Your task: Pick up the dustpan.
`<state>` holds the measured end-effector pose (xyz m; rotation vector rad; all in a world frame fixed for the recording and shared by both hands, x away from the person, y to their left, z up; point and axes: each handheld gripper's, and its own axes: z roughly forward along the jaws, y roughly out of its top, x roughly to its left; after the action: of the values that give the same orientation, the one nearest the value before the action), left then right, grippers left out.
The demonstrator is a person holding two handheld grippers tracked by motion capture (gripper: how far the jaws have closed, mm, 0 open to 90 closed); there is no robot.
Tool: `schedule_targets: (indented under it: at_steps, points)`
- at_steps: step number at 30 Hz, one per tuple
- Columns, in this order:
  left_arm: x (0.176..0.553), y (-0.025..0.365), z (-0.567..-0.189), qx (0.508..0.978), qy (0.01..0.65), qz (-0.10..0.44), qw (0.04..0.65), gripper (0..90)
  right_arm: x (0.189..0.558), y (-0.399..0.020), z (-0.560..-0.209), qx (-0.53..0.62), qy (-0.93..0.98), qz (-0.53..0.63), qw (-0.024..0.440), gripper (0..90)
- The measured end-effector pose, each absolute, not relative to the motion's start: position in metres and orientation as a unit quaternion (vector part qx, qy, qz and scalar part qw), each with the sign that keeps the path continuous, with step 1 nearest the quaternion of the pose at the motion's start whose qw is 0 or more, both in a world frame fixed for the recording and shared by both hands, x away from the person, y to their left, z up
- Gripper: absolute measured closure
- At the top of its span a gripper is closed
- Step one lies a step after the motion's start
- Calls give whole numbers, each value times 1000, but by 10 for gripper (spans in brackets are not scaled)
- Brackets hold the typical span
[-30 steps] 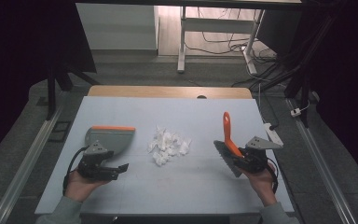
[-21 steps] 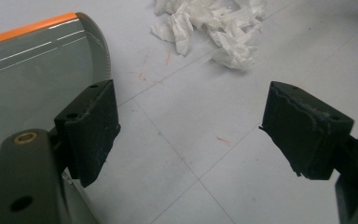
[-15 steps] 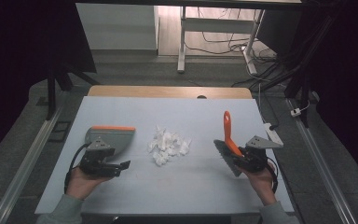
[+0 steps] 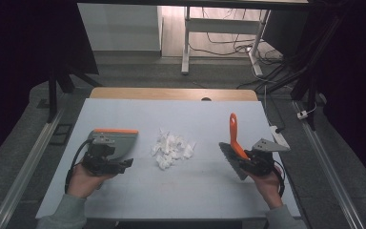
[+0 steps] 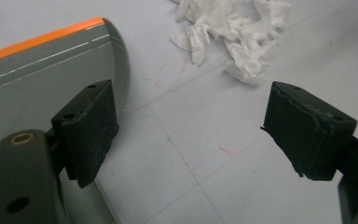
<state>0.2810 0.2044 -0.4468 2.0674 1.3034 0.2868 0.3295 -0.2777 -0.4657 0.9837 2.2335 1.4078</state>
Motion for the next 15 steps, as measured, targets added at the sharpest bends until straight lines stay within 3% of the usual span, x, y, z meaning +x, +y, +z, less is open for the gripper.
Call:
schedule_targets:
  at_steps: [15]
  points:
    - [292,246,-458,748,591,95,287,149,329,-275,-467,344,785,488,164,707]
